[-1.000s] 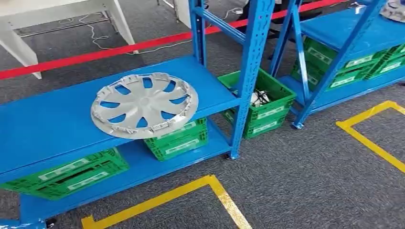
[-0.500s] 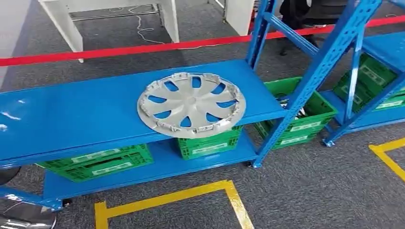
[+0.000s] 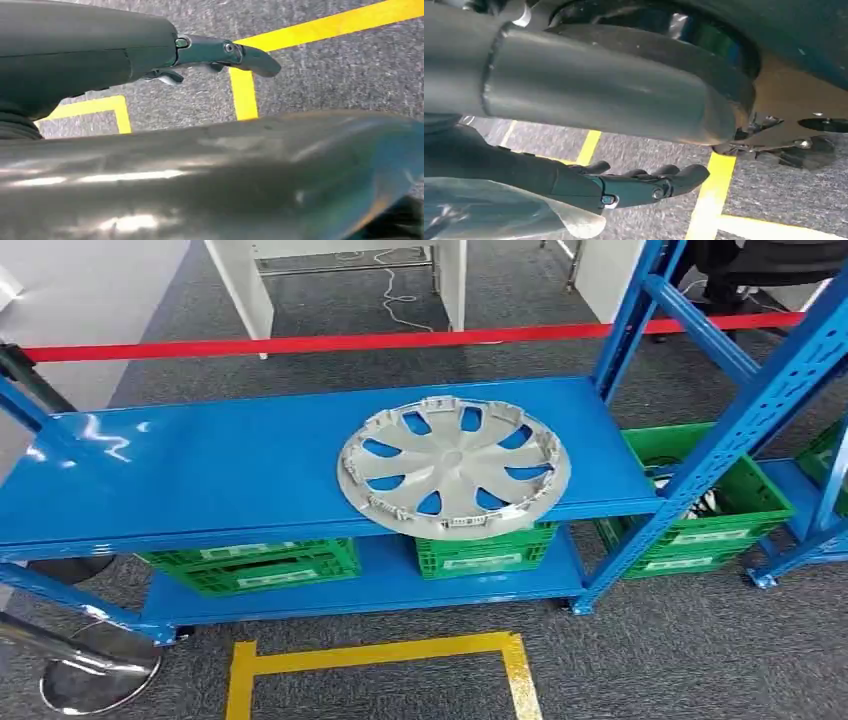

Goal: Take the parts from the cabinet and place them on the table.

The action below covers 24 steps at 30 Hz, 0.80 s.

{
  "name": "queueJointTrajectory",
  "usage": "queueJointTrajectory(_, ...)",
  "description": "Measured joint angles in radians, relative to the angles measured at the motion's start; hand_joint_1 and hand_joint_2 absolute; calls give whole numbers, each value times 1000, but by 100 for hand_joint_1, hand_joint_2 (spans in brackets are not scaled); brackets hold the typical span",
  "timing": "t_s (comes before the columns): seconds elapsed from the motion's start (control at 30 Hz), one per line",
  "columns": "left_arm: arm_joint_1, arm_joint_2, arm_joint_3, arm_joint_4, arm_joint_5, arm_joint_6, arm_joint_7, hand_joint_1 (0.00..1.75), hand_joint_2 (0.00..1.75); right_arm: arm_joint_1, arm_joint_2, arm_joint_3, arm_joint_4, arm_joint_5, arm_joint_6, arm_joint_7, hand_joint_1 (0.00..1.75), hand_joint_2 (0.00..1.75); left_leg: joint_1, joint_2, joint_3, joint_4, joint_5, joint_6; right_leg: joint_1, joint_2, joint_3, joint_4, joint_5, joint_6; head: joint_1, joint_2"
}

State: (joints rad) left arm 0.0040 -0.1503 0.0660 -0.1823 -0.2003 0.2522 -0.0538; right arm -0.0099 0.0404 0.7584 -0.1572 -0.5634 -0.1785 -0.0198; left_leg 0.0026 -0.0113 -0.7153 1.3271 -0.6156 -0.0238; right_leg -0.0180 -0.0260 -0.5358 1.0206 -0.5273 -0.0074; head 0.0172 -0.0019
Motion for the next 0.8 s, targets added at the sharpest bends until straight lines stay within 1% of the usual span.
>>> queueJointTrajectory(0.03, 4, 0, 0, 0, 1, -2, 0, 0, 0, -1, 0, 0, 0, -2, -2, -2, 0, 0, 2, 1, 3, -8, 21, 0, 0, -6, 4, 0, -3, 0, 0, 0)
queueJointTrajectory(0.07, 7, 0, 0, 0, 1, -3, 0, 0, 0, -2, 0, 0, 0, -2, -3, -3, 0, 0, 1, 1, 26, -57, 61, 3, 1, -9, 8, 0, -5, 1, -1, 0)
queueJointTrajectory(0.1, 8, 1, 0, 0, 1, -3, 0, 0, 0, -4, 1, 0, 0, -2, -3, -3, 0, 0, 1, 2, 67, -142, 112, 9, 2, -11, 14, 0, -8, 1, 0, 0)
queueJointTrajectory(0.13, 7, 1, 0, 0, 1, -3, 0, 0, 0, -5, 2, 0, 0, -2, -4, -3, 0, 0, -2, 5, 109, -229, 157, 19, 3, -13, 19, 0, -11, 2, -1, 0)
queueJointTrajectory(0.17, 7, 3, 0, 0, 1, -3, 0, 0, 175, -6, 5, 0, 0, -3, -3, -3, 0, 0, -9, 16, 134, -281, 160, 31, 3, -14, 8, -1, -14, 4, 1, 0)
queueJointTrajectory(0.2, 4, 3, 0, 0, 1, -4, 0, 0, 175, -8, 5, -1, 0, -9, -3, -2, 0, 0, -11, 19, 145, -303, 147, 37, 9, -14, 19, 0, -18, 13, 0, 0)
queueJointTrajectory(0.27, 2, 3, 0, 0, 1, -7, 3, 0, 175, -9, 7, -3, 0, -25, 0, 16, 0, 0, -13, 18, 141, -305, 144, 37, 7, -19, 17, -4, -16, 20, 2, 0)
queueJointTrajectory(0.3, 5, 2, 0, 0, 1, -7, 5, 0, 175, -9, 7, -4, 0, -33, 0, 25, 0, 0, -9, 16, 143, -311, 149, 20, 11, -17, 17, 0, -22, 11, 3, 0)
queueJointTrajectory(0.33, 7, 3, 0, 0, 2, -7, 7, 0, 175, -9, 7, -7, 0, -37, 0, 28, 0, 0, -11, 16, 143, -311, 148, 20, 8, -18, 20, -1, -19, 9, 3, 0)
queueJointTrajectory(0.37, 7, 3, 0, 0, 2, -8, 8, 0, 175, -9, 7, -10, 0, -39, 0, 32, 0, 0, -12, 16, 143, -310, 145, 24, 8, -17, 20, -4, -18, 11, 3, 0)
queueJointTrajectory(0.4, 7, 3, 0, 0, 1, -8, 9, 0, 175, -9, 7, -10, 0, -39, 0, 34, 0, 0, -12, 16, 144, -310, 145, 24, 7, -17, 23, -8, -18, 12, 3, 0)
queueJointTrajectory(0.43, 5, 3, 0, 0, 1, -9, 10, 0, 175, -9, 7, -11, 0, -40, 0, 35, 0, 175, -12, 16, 144, -310, 143, 27, 7, -17, 25, -12, -17, 15, 3, 0)
queueJointTrajectory(0.5, 3, 3, 0, 0, 3, -20, 16, 0, 175, -9, 7, -13, 0, -48, 0, 39, 0, 175, -12, 16, 146, -311, 142, 30, 7, -17, 29, -17, -15, 18, 3, 0)
queueJointTrajectory(0.57, 7, 7, 0, 0, 6, -40, 28, 0, 175, -4, 7, -40, -2, -35, 8, 40, 0, 175, -12, 16, 149, -310, 140, 32, 7, -17, 30, -20, -15, 21, 3, 0)
queueJointTrajectory(0.6, 9, 11, 0, -2, 12, -49, 32, 0, 0, 1, 7, -66, -6, -17, 14, 40, 0, 0, -12, 16, 150, -310, 139, 33, 7, -17, 29, -22, -17, 24, 3, 0)
queueJointTrajectory(0.7, 22, 25, -1, -10, 34, -72, 36, 0, 0, 17, 7, -140, -21, 48, 32, 39, 0, 0, -12, 16, 155, -310, 136, 38, 7, -17, 29, -24, -19, 28, 3, 0)
queueJointTrajectory(0.8, 37, 39, -2, -26, 56, -97, 38, 0, 0, 32, 6, -211, -40, 114, 50, 38, 0, 0, -12, 16, 156, -310, 136, 39, 7, -17, 30, -24, -19, 29, 3, 0)
